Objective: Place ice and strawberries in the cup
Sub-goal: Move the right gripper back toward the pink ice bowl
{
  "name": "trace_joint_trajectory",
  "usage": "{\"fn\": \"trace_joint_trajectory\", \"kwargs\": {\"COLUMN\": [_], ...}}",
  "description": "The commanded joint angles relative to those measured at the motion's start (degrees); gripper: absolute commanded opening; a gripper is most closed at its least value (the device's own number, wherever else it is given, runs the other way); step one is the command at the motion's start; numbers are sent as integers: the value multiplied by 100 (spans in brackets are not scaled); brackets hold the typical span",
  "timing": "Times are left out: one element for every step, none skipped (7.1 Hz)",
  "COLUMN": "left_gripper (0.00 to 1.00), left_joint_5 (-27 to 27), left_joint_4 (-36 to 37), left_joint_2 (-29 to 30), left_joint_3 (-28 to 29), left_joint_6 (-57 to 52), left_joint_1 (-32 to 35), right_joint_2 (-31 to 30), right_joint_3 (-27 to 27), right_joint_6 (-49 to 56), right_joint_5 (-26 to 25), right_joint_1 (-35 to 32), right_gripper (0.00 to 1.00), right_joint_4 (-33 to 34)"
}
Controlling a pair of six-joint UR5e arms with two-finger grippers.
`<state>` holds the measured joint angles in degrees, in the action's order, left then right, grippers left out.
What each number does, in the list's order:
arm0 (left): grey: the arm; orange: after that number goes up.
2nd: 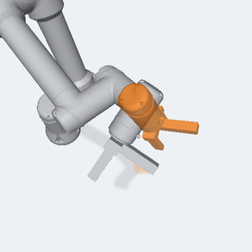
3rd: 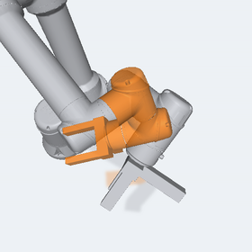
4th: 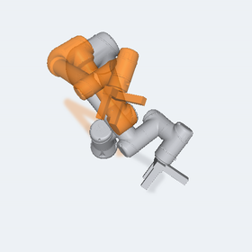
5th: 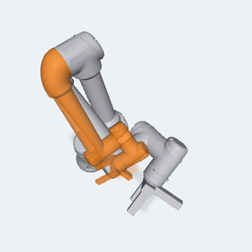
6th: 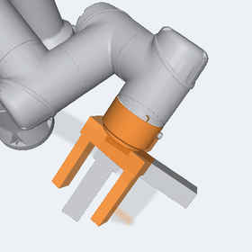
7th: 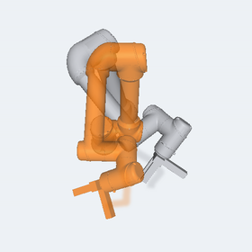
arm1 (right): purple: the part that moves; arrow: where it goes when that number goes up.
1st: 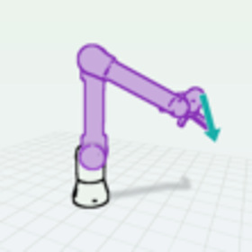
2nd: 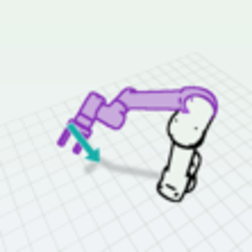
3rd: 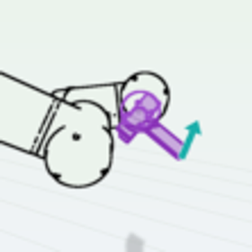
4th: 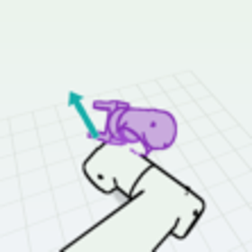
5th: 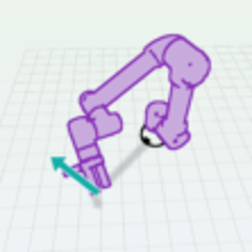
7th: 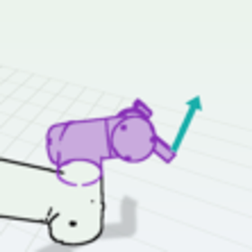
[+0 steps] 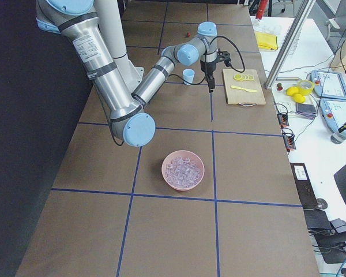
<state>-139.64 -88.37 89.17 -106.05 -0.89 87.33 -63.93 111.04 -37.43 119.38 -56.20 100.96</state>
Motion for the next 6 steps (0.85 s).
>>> {"fn": "trace_joint_trajectory", "kwargs": {"left_gripper": [100,100,100,100,100,100], "left_joint_5": [33,33,33,33,50,190], "left_joint_4": [-260,-399,-461,-453,-436,-444], "left_joint_2": [13,13,-31,-23,-31,-23], "left_joint_3": [67,-2,32,23,6,-12], "left_joint_6": [1,27,27,53,271,787], "left_joint_1": [-32,-67,-93,-346,-601,-612], "right_joint_2": [-1003,-1425,-2038,-2253,-2578,-2703], "right_joint_3": [58,41,-55,-335,-624,-941], "right_joint_6": [1800,2654,3741,4883,5495,5971], "right_joint_5": [934,990,938,938,964,964], "right_joint_1": [-1335,-1785,-2189,-2776,-3182,-3552], "right_gripper": [100,100,100,100,100,99], "right_joint_4": [3,38,3,20,3,3]}}
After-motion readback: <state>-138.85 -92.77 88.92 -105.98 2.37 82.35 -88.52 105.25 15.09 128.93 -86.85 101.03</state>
